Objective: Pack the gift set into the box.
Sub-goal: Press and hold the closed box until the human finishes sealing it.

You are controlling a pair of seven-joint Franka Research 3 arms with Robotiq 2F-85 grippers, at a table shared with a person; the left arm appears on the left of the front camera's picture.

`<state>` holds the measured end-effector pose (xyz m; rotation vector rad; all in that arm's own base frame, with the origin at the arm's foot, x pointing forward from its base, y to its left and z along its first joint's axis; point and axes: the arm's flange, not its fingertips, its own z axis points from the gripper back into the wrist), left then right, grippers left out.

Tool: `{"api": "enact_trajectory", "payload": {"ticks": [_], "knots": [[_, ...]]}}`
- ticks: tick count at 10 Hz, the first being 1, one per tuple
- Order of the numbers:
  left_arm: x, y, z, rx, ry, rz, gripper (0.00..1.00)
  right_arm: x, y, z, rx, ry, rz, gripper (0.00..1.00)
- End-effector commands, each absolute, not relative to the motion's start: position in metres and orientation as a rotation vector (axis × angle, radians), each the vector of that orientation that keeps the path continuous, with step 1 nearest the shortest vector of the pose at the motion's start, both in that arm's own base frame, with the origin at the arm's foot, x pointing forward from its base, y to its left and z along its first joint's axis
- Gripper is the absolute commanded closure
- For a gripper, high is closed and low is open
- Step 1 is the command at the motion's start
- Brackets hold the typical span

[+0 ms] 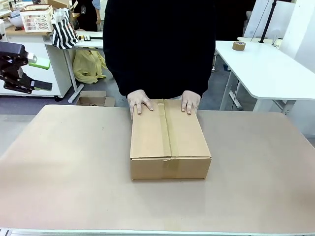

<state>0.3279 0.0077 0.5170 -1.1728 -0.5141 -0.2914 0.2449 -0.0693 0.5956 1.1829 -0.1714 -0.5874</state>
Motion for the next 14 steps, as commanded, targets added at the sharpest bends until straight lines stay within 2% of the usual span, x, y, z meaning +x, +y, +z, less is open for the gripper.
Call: {"api": "enact_trajectory", "payload": {"ticks": [1,13,14], "knots": [[0.331,0.007,0.517,-1.19,-0.538,-0.314,0.0,0.249,-0.068,0.596,1.202,-0.188,-0.563,0.0],[0.328,0.008,0.517,-1.173,-0.514,-0.292,0.0,0.245,-0.07,0.596,1.184,-0.172,-0.587,0.0],[0.339,-0.02,0.508,-1.045,-0.713,-0.602,0.0,0.272,-0.05,0.592,1.16,-0.295,-0.114,0.0]]}}
